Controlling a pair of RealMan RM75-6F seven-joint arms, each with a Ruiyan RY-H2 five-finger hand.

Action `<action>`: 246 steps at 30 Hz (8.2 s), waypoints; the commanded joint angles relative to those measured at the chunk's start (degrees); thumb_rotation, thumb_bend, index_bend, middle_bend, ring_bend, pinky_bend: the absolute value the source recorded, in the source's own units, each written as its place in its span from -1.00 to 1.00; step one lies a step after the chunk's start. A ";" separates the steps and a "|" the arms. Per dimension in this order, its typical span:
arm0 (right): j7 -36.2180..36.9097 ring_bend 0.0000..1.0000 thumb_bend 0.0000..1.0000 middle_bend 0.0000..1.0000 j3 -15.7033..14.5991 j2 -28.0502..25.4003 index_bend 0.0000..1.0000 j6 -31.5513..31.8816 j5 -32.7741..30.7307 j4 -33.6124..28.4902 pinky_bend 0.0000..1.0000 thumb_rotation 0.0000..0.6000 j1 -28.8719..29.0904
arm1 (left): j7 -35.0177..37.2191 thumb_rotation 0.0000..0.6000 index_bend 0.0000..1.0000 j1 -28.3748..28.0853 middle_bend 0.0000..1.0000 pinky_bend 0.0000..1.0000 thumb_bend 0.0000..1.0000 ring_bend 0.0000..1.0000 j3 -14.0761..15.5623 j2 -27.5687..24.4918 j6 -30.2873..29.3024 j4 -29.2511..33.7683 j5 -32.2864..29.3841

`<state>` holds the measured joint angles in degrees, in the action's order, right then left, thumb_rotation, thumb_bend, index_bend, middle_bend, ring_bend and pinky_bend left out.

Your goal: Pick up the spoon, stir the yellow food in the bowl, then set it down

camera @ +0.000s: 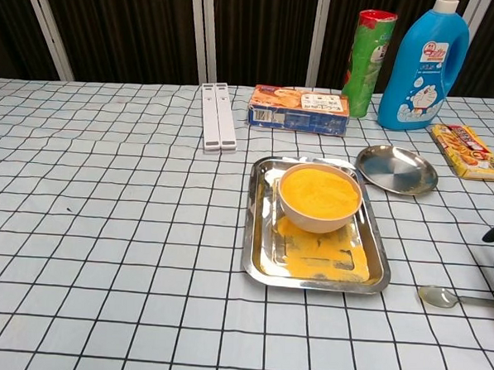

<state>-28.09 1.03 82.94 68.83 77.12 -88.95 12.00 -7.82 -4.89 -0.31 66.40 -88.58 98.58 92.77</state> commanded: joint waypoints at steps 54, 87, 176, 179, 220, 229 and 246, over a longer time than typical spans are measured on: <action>-0.48 -1.00 -0.10 -0.57 -0.28 2.21 0.21 -0.75 -4.49 4.10 -1.00 1.00 1.08 | 0.16 1.00 -1.00 -0.06 -1.00 -0.93 -1.00 -1.00 -0.45 0.10 0.34 -0.09 -0.54; -11.79 -0.39 0.25 0.07 8.11 -3.47 0.21 -0.86 -13.51 -4.96 -1.00 1.00 9.34 | 0.00 1.00 -1.00 -0.56 -1.00 -0.93 -1.00 -1.00 -0.66 0.62 0.72 -0.66 -0.36; -31.69 -1.00 0.72 -0.74 5.88 1.66 -0.67 4.95 -33.09 -13.22 -1.00 1.00 27.80 | 1.24 1.00 -1.00 -1.75 -1.00 -0.93 -1.00 -1.00 -0.40 0.72 2.39 -1.60 -0.73; -30.97 -1.00 0.73 -0.75 5.73 2.56 -0.68 4.68 -33.22 -12.38 -1.00 1.00 27.89 | 1.01 1.00 -1.00 -1.79 -1.00 -0.93 -1.00 -1.00 -0.45 0.88 2.42 -1.66 -0.82; -33.65 -1.00 0.73 -0.76 2.10 4.07 -0.47 6.84 -33.69 -14.32 -1.00 1.00 28.24 | 1.38 1.00 -1.00 -2.00 -1.00 -0.93 -1.00 -1.00 -0.43 0.83 2.75 -1.77 -1.33; -33.26 -1.00 0.73 -0.76 1.96 3.38 -0.46 6.36 -34.23 -14.71 -1.00 1.00 28.13 | 1.41 1.00 -1.00 -1.95 -1.00 -0.93 -1.00 -1.00 -0.41 0.83 2.63 -1.77 -1.30; -30.75 -0.88 0.00 -0.49 3.90 3.28 -0.71 7.42 -29.71 -15.02 -1.00 1.00 28.90 | 1.52 1.00 -1.00 -2.10 -1.00 -0.93 -1.00 -1.00 -0.50 0.89 2.98 -1.73 -1.69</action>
<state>-58.89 4.81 86.15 76.10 47.18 -103.89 40.78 -6.31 -6.98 -0.81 67.28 -85.60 96.85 91.08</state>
